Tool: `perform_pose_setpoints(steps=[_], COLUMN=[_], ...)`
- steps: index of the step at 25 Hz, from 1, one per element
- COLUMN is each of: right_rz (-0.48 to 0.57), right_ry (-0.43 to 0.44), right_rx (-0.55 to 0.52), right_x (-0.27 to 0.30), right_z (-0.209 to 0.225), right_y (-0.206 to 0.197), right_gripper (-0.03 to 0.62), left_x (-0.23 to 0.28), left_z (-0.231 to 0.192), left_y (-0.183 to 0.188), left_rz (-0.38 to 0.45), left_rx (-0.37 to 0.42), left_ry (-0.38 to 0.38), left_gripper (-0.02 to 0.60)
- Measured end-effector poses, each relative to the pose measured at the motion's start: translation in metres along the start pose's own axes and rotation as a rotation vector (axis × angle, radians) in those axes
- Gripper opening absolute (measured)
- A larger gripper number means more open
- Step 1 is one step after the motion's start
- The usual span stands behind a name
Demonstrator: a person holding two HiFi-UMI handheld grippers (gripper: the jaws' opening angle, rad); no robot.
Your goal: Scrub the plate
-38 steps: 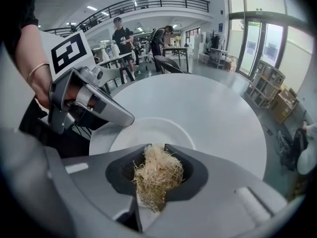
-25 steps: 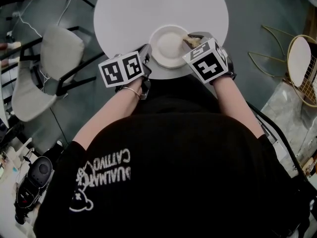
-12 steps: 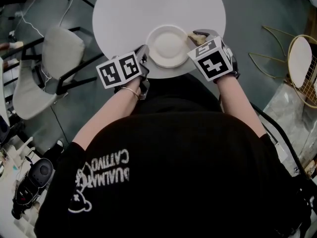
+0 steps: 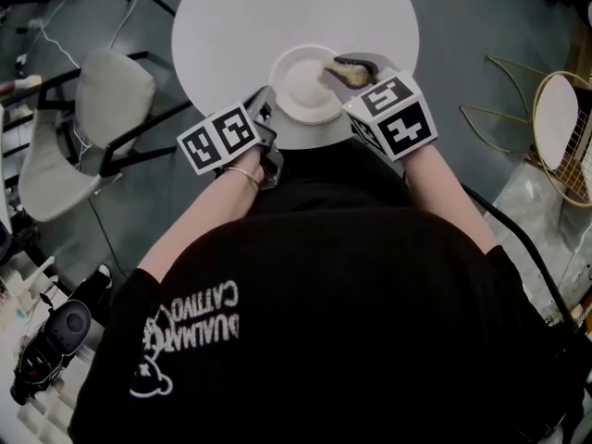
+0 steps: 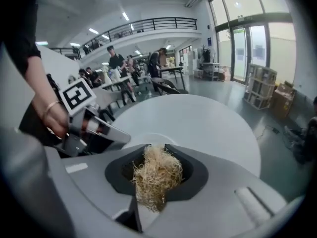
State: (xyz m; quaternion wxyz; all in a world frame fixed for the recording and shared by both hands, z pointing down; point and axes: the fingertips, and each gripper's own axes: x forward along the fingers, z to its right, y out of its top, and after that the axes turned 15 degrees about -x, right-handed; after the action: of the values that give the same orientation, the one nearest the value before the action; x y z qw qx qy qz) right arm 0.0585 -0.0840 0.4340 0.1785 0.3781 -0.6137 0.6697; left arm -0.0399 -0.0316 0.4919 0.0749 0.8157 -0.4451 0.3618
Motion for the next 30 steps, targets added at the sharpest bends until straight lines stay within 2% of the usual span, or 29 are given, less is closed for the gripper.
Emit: perform_pose_setpoints(steps=[2,3,8,12,17,23,30], right_rz=[0.042,0.034,-0.047,-0.105,-0.155,-0.223,-0.266], right_ry=[0.107,0.132,0.123,0.119,0.073,-0.037,-0.156], right_rx=[0.032,0.04,-0.017,0.001,-0.001,0.02,0.099], right_x=[0.009,0.014,0.043,0.062,0.072,0.06,0.043], right_z=[-0.029,-0.04,-0.065,-0.08,-0.089,-0.084,-0.074], right_y=[0.015,0.018,0.023,0.025,0.022,0.005,-0.018], right_gripper=[0.089,0.087,0.089,0.088,0.087,0.087,0.086], left_x=[-0.001,-0.001,0.0,-0.006,-0.014,-0.013,-0.015], left_z=[0.002,0.004,0.009,-0.003,-0.016,-0.015,-0.016], left_y=[0.002,0.003,0.004,0.005,0.007,0.007,0.007], left_rz=[-0.01,-0.017,-0.076,-0.162,-0.24,-0.282,-0.29], left_rx=[0.013,0.017,0.001,0.028,0.095,0.14,0.183], left_ry=[-0.005,-0.013,-0.06,-0.059,-0.076,-0.084,-0.077], left_gripper=[0.015,0.015,0.011,0.008,0.008,0.009,0.009])
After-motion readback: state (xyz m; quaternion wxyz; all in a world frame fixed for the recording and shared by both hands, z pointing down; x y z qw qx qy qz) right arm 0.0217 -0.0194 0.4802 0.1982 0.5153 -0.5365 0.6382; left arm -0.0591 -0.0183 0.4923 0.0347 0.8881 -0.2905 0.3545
